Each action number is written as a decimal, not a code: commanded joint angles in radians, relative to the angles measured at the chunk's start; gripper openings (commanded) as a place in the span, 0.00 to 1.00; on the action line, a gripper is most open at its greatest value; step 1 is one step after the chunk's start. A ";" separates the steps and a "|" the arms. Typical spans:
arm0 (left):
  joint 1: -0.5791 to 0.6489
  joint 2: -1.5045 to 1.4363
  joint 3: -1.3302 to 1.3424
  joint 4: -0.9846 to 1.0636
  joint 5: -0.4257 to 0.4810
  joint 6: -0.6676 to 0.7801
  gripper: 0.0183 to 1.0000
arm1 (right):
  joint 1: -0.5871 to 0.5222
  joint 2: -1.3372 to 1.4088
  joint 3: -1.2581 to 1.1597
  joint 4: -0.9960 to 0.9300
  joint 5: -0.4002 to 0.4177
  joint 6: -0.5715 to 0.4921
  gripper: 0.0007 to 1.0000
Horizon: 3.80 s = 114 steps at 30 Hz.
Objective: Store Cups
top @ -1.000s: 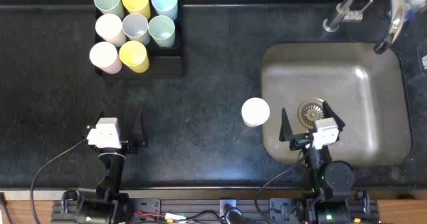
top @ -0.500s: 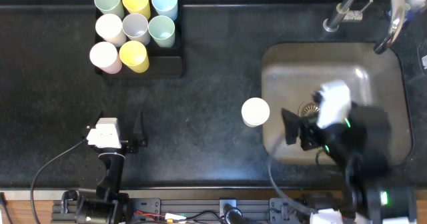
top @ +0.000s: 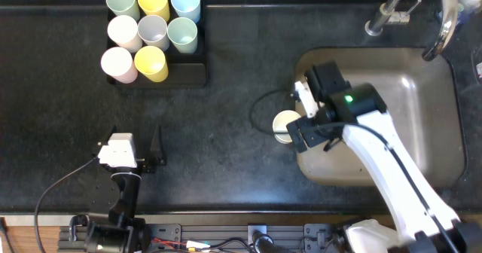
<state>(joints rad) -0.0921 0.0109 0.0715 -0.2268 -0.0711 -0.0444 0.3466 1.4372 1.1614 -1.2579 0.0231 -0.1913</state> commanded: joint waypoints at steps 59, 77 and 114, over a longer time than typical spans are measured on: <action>-0.005 -0.008 -0.002 0.000 -0.008 0.018 1.00 | 0.338 0.922 1.536 -0.317 0.003 -0.025 0.04; -0.005 -0.008 -0.002 0.000 -0.008 0.018 1.00 | 0.347 1.047 1.536 -0.220 -0.031 -0.087 0.04; -0.005 -0.008 -0.002 0.000 -0.008 0.018 1.00 | 0.342 1.128 1.525 -0.161 -0.029 -0.127 1.00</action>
<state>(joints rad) -0.0921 0.0109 0.0715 -0.2256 -0.0711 -0.0444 0.6876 2.5629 2.6705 -1.4235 0.0036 -0.3176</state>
